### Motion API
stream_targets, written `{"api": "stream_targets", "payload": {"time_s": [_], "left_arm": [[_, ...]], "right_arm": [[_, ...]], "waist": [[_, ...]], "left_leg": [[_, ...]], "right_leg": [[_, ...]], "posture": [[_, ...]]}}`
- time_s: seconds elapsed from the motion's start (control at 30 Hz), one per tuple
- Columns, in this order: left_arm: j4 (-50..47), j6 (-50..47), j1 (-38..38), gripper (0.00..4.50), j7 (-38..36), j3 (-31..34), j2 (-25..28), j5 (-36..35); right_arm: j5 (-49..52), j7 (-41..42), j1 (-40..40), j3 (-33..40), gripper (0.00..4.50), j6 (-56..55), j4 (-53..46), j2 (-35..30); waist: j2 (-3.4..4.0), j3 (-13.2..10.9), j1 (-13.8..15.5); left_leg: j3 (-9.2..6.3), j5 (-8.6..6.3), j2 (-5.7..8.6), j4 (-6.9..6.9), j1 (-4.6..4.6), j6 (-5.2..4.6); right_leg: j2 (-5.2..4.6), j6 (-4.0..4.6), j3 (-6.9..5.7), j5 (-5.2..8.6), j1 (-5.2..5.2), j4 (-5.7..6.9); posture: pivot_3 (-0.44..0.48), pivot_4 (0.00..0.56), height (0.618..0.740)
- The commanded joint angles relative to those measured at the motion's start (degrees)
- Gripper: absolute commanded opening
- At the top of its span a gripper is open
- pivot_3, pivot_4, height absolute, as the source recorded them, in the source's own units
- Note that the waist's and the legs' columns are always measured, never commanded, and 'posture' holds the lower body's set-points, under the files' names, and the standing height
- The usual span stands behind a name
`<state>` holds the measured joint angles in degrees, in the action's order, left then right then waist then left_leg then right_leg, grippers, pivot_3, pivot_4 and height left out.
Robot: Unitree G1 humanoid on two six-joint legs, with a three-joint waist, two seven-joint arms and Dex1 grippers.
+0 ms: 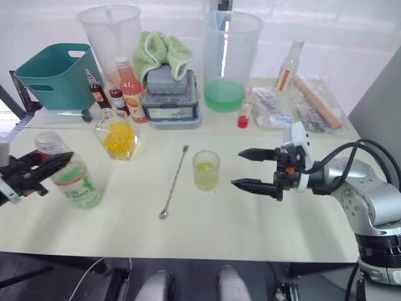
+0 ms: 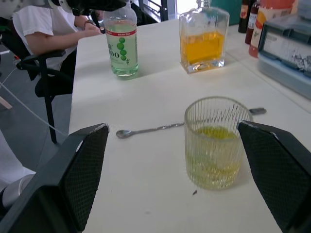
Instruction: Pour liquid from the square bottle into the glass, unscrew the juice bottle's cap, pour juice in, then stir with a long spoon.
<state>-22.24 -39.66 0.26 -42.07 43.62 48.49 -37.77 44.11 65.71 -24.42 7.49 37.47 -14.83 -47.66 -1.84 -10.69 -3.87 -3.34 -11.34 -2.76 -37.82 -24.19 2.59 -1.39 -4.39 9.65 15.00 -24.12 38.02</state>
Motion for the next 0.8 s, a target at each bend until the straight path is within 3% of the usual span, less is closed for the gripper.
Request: {"api": "stream_targets", "payload": {"time_s": [0.03, 0.23, 0.43, 0.53, 0.8], "left_arm": [[4.5, 6.3, -1.9, 1.28, 0.5, 2.6, 3.6, 4.6], [17.5, 9.8, -13.1, 1.28, 4.4, -3.2, 5.2, 8.2], [36.8, 14.8, -31.3, 1.28, 6.5, -12.6, 3.8, 12.3], [44.3, 19.5, -36.9, 1.28, 6.7, -16.6, 3.8, 15.8], [60.1, 26.1, -49.1, 1.28, 6.2, -21.2, 1.6, 18.7]], "right_arm": [[-0.3, -0.4, -1.2, 0.4, 4.48, -0.9, -0.6, 0.4], [1.2, -2.3, -2.0, 1.1, 4.48, 0.8, -2.7, 1.2], [-0.4, -2.6, -1.3, 1.3, 4.48, 0.3, -3.1, -0.1], [-0.6, -3.6, -1.4, 2.0, 4.48, 0.2, -3.2, -0.4], [0.3, -6.3, 0.9, 3.9, 4.48, 0.4, -5.9, -0.4]], "waist": [[-0.01, 0.0, 0.1], [-0.01, 0.0, 0.1], [-0.12, 0.0, 0.4], [-0.15, 0.0, 0.0], [-0.17, 0.0, -0.1]], "left_leg": [[0.0, 0.0, 0.0, 0.0, -0.01, 0.0], [0.03, 0.0, 0.0, 0.0, -0.03, 0.0], [-0.01, 0.02, -0.01, 0.0, -0.08, 0.03], [0.0, 0.01, -0.01, 0.0, -0.11, 0.02], [-0.04, 0.0, 0.0, 0.07, -0.15, 0.0]], "right_leg": [[0.0, -0.02, 0.0, 0.01, 0.0, -0.01], [-0.01, -0.03, 0.0, 0.02, -0.03, -0.04], [0.0, -0.04, -0.08, 0.01, -0.01, 0.02], [-0.02, 0.35, -0.08, -0.24, -0.04, 0.01], [-0.01, 0.37, -0.09, -0.25, -0.08, 0.04]], "posture": [[0.0, 0.15, 0.728], [0.0, 0.15, 0.728], [0.0, 0.15, 0.728], [0.0, 0.15, 0.728], [0.0, 0.15, 0.728]]}}
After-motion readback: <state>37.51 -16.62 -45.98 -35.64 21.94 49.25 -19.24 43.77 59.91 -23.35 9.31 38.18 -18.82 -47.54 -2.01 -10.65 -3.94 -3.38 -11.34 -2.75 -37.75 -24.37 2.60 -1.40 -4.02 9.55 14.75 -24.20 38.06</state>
